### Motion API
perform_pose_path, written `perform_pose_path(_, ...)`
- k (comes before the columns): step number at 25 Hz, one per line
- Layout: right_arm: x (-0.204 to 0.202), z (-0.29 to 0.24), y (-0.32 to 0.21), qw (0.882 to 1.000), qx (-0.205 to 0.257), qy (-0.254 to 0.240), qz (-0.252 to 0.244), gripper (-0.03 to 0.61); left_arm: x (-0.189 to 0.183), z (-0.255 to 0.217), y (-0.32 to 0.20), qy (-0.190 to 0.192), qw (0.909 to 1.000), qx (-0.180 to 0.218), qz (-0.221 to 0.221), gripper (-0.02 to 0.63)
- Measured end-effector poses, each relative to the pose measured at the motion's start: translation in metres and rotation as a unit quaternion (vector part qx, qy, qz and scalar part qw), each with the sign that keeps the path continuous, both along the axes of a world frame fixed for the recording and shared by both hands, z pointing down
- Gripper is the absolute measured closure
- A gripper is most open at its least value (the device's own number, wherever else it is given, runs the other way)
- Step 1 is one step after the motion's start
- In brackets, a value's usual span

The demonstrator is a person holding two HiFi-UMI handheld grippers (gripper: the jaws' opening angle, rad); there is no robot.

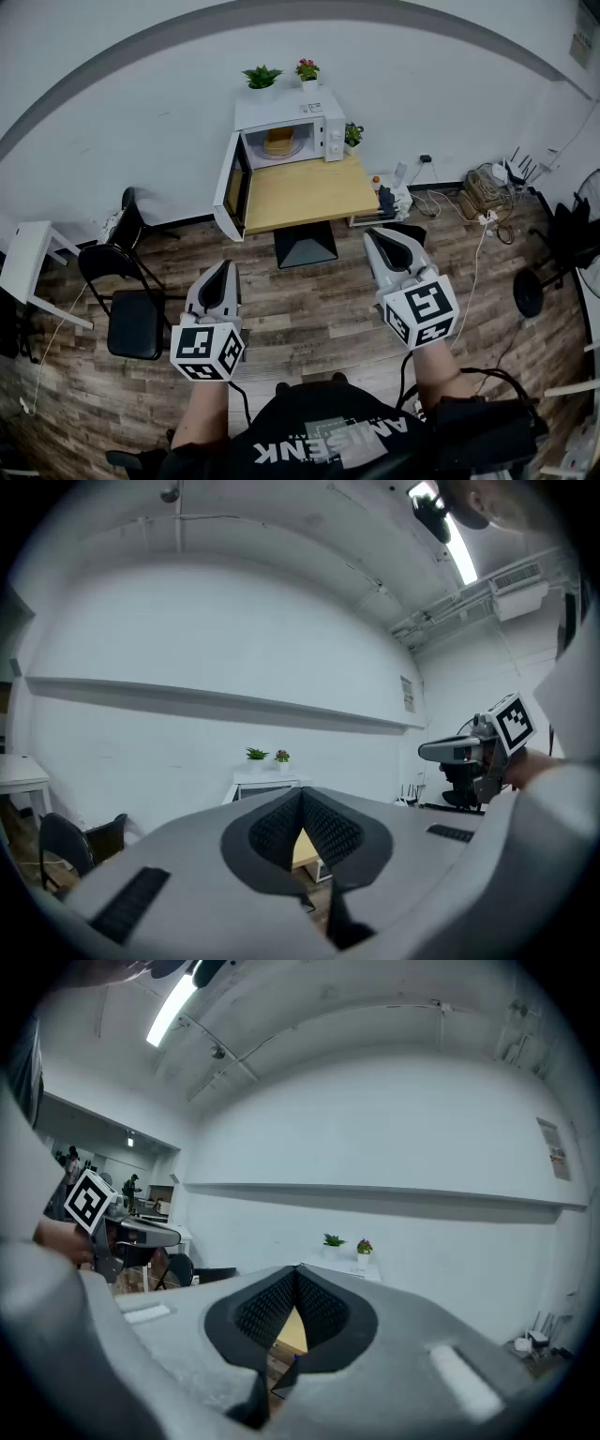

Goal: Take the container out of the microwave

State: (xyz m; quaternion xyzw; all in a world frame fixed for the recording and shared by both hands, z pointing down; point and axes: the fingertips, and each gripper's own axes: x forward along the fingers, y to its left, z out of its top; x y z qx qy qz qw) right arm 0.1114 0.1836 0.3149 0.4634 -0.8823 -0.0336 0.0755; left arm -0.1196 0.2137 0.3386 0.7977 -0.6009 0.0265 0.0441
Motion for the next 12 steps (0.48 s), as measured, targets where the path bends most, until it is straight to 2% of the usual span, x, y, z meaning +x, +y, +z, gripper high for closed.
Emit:
perform_pose_path(8,0.013,-0.004,-0.001,1.000,0.006,-0.016,0.003,0.572,0.010,-0.003,-0.001,0.004,0.9999,0.009,-0.007,0.612)
perform_pose_path(12,0.019,-0.007,-0.001,0.999,0.010,-0.030,-0.006,0.572,0.023,-0.004,-0.003,0.021,0.9997,0.008,0.011,0.612)
